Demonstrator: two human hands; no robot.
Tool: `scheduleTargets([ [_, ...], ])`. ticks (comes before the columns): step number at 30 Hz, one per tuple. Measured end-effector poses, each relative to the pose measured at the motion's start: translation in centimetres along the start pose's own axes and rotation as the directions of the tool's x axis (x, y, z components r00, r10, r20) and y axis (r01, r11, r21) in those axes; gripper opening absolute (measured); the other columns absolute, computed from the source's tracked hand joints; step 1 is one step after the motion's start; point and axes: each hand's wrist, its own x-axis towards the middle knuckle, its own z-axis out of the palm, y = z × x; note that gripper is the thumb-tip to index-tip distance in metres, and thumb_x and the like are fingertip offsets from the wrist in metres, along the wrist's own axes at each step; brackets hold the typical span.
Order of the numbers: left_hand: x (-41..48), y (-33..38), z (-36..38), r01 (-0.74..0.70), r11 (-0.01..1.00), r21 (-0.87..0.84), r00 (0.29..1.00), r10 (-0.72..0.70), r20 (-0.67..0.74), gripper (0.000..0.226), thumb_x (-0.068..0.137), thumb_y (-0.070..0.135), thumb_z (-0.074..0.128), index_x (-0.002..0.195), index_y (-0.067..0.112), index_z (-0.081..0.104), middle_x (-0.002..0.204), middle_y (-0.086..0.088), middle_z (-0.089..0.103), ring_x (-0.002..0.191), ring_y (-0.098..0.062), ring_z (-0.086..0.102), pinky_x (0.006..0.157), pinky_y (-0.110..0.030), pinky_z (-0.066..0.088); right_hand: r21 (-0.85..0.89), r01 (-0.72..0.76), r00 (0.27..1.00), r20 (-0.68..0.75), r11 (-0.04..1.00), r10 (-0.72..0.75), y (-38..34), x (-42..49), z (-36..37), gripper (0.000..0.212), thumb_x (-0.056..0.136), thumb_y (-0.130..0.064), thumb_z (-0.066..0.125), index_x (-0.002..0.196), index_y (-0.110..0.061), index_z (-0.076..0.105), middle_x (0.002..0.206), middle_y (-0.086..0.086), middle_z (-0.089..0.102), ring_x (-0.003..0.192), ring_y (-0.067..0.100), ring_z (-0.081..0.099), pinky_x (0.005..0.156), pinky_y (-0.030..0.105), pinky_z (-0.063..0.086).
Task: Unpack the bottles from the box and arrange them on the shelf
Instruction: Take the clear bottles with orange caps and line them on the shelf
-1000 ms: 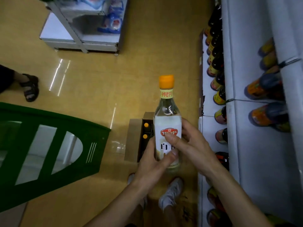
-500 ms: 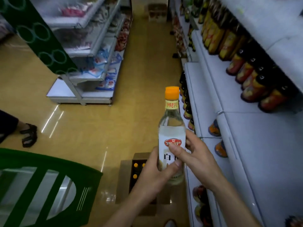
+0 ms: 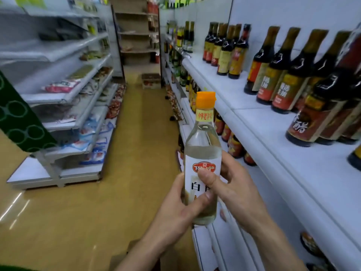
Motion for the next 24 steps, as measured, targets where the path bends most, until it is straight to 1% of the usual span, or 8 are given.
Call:
scheduleTargets([
  [3, 0.2, 1.6, 1.6, -0.048, 0.999, -0.006, 0.998, 0.048, 0.043, 0.035, 0.091, 0.023, 0.07, 0.123, 0.029, 0.057, 0.096, 0.023, 0.075, 0.082, 0.012, 0.068, 0.067, -0.007, 0.051, 0.004, 0.034, 0.998, -0.045, 0.999, -0.034, -1.4, -0.7, -1.8, 0.039, 0.079, -0.038, 0.074, 0.117, -0.033, 0.067, 0.106, -0.009, 0.077, 0.103, 0.005, 0.071, 0.079, 0.019, 0.058],
  [5, 0.4, 2.6, 2.5, -0.079, 0.997, -0.006, 0.994, 0.08, 0.071, 0.037, 0.089, 0.026, 0.072, 0.123, 0.029, 0.057, 0.101, 0.018, 0.076, 0.089, 0.008, 0.07, 0.071, -0.01, 0.053, -0.002, 0.049, 0.996, -0.073, 0.999, -0.049, -2.3, -1.1, -2.8, 0.046, 0.076, -0.043, 0.072, 0.12, -0.033, 0.066, 0.107, -0.01, 0.077, 0.104, 0.005, 0.071, 0.08, 0.021, 0.058],
  [7, 0.8, 3.3, 3.4, -0.105, 0.994, -0.007, 0.989, 0.105, 0.105, 0.045, 0.085, 0.03, 0.074, 0.126, 0.03, 0.056, 0.105, 0.015, 0.076, 0.097, 0.003, 0.071, 0.075, -0.012, 0.054, -0.014, 0.064, 0.991, -0.119, 0.998, -0.066, -3.1, -1.6, -3.7, 0.046, 0.075, -0.044, 0.073, 0.12, -0.034, 0.066, 0.106, -0.011, 0.077, 0.103, 0.004, 0.071, 0.078, 0.02, 0.059],
  [11, 1.9, 4.4, 4.7, -0.131, 0.991, -0.02, 0.975, 0.132, 0.178, 0.056, 0.077, 0.039, 0.075, 0.127, 0.037, 0.05, 0.105, 0.019, 0.075, 0.096, 0.004, 0.07, 0.074, -0.012, 0.055, -0.033, 0.084, 0.97, -0.224, 0.996, -0.089, -4.3, -2.4, -5.1, 0.045, 0.075, -0.041, 0.073, 0.119, -0.033, 0.067, 0.105, -0.009, 0.078, 0.101, 0.006, 0.072, 0.077, 0.021, 0.059],
  [13, 2.5, 4.8, 5.2, -0.159, 0.987, -0.002, 0.959, 0.155, 0.236, 0.051, 0.078, 0.043, 0.074, 0.124, 0.04, 0.052, 0.107, 0.021, 0.074, 0.098, 0.005, 0.069, 0.077, -0.013, 0.055, -0.056, 0.09, 0.955, -0.277, 0.994, -0.102, -4.9, -2.9, -5.7, 0.043, 0.077, -0.042, 0.073, 0.119, -0.035, 0.066, 0.108, -0.011, 0.077, 0.105, 0.007, 0.071, 0.082, 0.026, 0.06],
  [17, 3.7, 5.8, 6.4, -0.209, 0.977, -0.036, 0.906, 0.208, 0.37, 0.044, 0.084, 0.038, 0.074, 0.124, 0.042, 0.055, 0.112, 0.03, 0.071, 0.105, 0.009, 0.067, 0.082, -0.015, 0.055, -0.115, 0.091, 0.911, -0.392, 0.989, -0.129, -6.2, -4.2, -6.8, 0.042, 0.079, -0.043, 0.073, 0.119, -0.039, 0.065, 0.11, -0.014, 0.076, 0.107, 0.003, 0.07, 0.084, 0.025, 0.06],
  [20, 4.6, 6.9, 7.6, -0.226, 0.972, -0.062, 0.849, 0.228, 0.476, 0.048, 0.084, 0.038, 0.075, 0.127, 0.04, 0.055, 0.118, 0.022, 0.072, 0.112, 0.002, 0.067, 0.09, -0.023, 0.057, -0.151, 0.077, 0.861, -0.488, 0.986, -0.142, -7.4, -5.2, -7.5, 0.044, 0.078, -0.044, 0.074, 0.121, -0.038, 0.065, 0.109, -0.014, 0.077, 0.106, 0.004, 0.071, 0.085, 0.029, 0.061],
  [24, 5.4, 7.7, 9.4, -0.258, 0.962, -0.089, 0.78, 0.262, 0.569, 0.045, 0.084, 0.038, 0.075, 0.125, 0.037, 0.057, 0.115, 0.014, 0.075, 0.11, -0.005, 0.07, 0.09, -0.027, 0.058, -0.202, 0.04, 0.776, -0.61, 0.979, -0.158, -8.5, -6.5, -8.2, 0.047, 0.077, -0.046, 0.074, 0.122, -0.035, 0.065, 0.108, -0.011, 0.077, 0.104, 0.007, 0.072, 0.082, 0.03, 0.062],
])
